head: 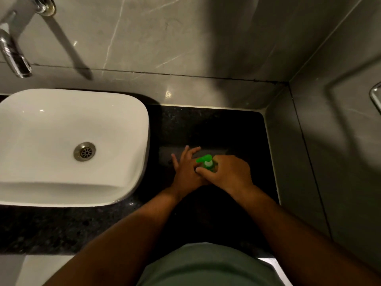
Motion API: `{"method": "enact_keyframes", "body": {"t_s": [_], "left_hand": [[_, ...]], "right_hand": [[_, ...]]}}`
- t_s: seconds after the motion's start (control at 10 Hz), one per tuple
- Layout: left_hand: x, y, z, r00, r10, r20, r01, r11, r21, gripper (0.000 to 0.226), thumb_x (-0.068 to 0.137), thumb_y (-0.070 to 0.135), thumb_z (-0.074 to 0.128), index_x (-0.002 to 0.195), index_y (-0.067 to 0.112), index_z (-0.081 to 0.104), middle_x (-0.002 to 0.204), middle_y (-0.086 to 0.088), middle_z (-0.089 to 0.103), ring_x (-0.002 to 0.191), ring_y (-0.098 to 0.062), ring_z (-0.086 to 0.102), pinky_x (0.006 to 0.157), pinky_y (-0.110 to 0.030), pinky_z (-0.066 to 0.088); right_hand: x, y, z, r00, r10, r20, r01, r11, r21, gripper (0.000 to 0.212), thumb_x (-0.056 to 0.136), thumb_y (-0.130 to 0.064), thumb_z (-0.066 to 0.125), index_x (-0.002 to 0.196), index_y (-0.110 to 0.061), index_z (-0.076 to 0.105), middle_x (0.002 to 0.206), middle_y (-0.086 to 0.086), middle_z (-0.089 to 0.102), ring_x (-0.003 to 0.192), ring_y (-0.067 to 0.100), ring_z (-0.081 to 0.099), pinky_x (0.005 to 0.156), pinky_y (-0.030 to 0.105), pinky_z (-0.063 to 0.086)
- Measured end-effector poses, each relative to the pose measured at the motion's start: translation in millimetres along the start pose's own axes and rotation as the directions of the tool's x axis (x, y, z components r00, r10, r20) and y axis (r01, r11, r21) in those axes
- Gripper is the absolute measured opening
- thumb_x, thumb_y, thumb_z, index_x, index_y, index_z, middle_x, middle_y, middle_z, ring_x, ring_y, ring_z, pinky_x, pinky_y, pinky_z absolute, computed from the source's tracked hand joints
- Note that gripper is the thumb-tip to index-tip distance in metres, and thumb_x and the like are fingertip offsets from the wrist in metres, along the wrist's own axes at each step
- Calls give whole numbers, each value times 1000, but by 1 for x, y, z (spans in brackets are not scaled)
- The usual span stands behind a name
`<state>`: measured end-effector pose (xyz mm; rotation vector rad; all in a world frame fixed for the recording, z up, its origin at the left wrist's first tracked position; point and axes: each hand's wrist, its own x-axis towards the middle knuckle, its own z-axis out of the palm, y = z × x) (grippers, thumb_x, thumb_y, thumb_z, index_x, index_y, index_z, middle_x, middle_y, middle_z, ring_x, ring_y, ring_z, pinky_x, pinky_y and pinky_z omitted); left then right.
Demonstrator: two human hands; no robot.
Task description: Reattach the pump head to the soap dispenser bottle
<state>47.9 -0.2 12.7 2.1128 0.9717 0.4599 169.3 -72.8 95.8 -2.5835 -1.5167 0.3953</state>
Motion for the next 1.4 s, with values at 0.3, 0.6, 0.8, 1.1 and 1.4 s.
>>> {"method": "enact_keyframes", "body": {"t_s": [0.3,0.6,0.8,1.1,1.4], "left_hand": [[7,-4,-3,999,33,13,-34,997,66,78,53,81,67,119,39,64,137,6,50,142,-20,22,109,-57,-14],[5,-5,-4,997,45,56,-51,991,122,78,61,69,78,124,27,61,129,0,58,138,-28,31,109,-63,-9],[9,-7,-5,989,21,144,-40,990,134,81,60,79,68,122,28,62,131,2,55,140,-25,25,107,-59,-18],[9,-6,-5,990,26,141,-50,985,167,89,56,91,51,119,29,63,129,2,58,138,-25,30,100,-38,-31],[-9,-22,-31,951,-67,302,-14,967,256,112,62,71,74,151,41,14,160,3,19,147,-24,-1,106,-60,-18]], "right_hand": [[-13,20,-50,973,-216,84,137,830,540,43,84,-20,63,120,-40,53,79,-15,61,67,-5,59,65,18,45],[19,-18,-90,784,-471,404,533,844,-50,27,87,-33,61,113,-39,59,106,-2,61,95,23,59,73,35,45],[24,-19,-96,659,-616,433,743,625,-240,28,83,-25,68,108,-36,62,98,2,55,82,27,56,62,34,37],[27,-11,-95,588,-702,402,804,562,-193,31,79,-26,74,106,-35,62,90,-3,47,73,18,45,58,31,32],[14,29,-84,889,-434,146,437,899,13,77,85,-3,56,146,-40,26,121,9,56,101,30,60,89,44,50]]}}
